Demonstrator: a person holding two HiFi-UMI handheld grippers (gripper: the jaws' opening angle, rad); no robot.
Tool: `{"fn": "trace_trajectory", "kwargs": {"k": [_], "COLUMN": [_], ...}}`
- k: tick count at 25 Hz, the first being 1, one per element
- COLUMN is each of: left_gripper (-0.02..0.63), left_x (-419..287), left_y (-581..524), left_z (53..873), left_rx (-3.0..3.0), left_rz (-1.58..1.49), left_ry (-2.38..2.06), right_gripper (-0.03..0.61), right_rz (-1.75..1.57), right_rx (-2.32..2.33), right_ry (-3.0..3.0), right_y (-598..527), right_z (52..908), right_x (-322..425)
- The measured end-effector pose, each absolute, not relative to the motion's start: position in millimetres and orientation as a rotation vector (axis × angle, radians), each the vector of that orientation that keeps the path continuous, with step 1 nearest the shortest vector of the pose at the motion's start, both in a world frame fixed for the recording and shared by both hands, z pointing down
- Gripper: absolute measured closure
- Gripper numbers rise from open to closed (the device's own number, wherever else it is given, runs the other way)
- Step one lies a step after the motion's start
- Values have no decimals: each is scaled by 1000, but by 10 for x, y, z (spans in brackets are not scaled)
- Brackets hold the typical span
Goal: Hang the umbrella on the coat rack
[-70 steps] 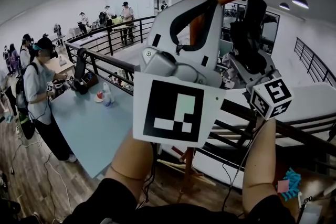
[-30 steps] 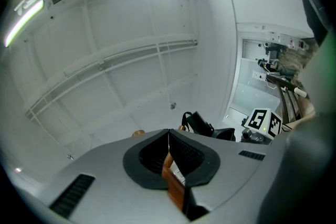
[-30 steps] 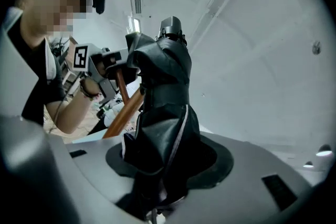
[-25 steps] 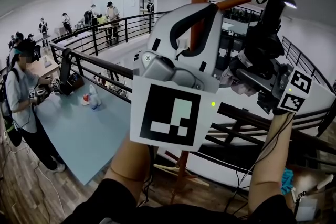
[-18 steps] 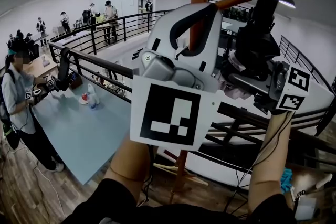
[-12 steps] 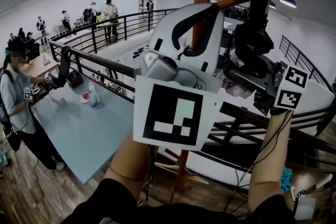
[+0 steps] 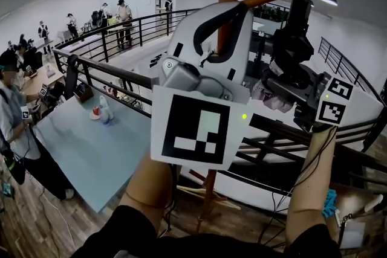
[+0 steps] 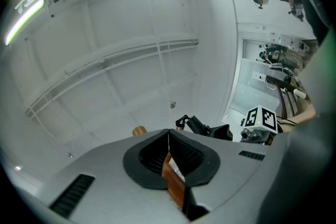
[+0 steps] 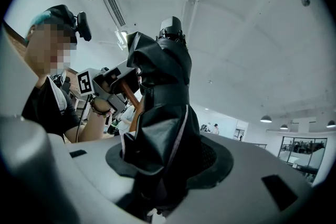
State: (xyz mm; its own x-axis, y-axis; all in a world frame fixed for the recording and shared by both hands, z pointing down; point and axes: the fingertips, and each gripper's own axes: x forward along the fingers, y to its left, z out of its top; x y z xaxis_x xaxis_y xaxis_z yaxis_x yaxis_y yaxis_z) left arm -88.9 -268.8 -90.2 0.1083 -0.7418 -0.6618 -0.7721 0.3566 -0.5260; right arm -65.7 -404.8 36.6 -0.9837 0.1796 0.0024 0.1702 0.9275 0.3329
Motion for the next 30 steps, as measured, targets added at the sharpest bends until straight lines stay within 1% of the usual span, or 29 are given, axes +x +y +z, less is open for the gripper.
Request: {"fn": "trace_trajectory", "kwargs": {"k": [6, 15, 23, 30], "left_gripper": [600, 600, 600, 600], "left_x": [-877, -882, -910, -890], "left_y": [-2710, -2701, -2716, -2650], "left_z": [-873, -836, -783, -733], "left_rx": [-1384, -1384, -1384, -1381], "left_rz": [36, 41, 46, 48], "left_ry": [1622, 1623, 1623, 1615], "right_gripper": [359, 359, 359, 359], "right_rz": [483, 517, 580, 707], "right_rx": [232, 181, 56, -131], "right_ry": [3084, 3126, 3168, 3168], "right_y": [-4139, -4175, -4310, -4365], "right_z": [382, 406, 439, 386], "right_x": [-654, -658, -654, -617]}}
